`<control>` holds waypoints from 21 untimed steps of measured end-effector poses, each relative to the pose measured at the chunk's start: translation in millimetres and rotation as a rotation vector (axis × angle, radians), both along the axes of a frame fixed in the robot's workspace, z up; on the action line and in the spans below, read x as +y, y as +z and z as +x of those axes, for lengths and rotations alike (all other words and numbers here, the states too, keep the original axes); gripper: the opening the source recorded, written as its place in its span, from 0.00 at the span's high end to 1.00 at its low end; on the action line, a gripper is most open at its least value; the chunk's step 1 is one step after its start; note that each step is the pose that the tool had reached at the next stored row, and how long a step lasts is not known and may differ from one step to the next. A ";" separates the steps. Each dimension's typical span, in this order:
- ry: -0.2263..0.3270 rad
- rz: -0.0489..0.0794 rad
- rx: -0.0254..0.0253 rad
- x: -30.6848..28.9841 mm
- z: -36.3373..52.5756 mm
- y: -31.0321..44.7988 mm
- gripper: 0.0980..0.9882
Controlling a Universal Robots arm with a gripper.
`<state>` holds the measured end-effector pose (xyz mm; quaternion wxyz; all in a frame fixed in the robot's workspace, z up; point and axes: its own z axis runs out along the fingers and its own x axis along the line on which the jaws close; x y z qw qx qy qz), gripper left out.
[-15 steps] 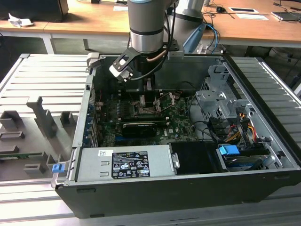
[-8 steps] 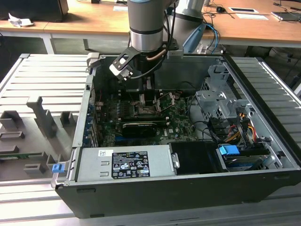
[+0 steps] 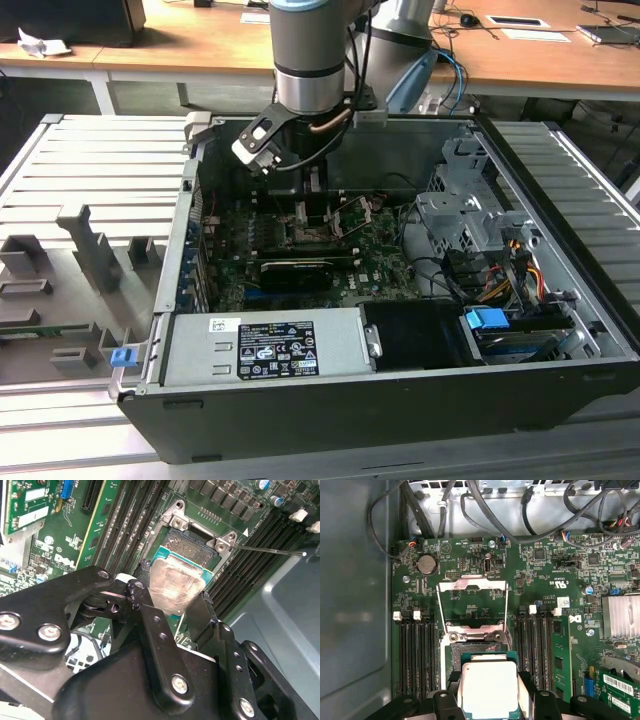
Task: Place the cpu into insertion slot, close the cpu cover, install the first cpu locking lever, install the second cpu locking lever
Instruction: 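Place the cpu into insertion slot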
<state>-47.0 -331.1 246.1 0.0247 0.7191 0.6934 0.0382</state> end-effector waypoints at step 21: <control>0.017 0.002 0.0003 1.3 -1.7 -19.7 0.52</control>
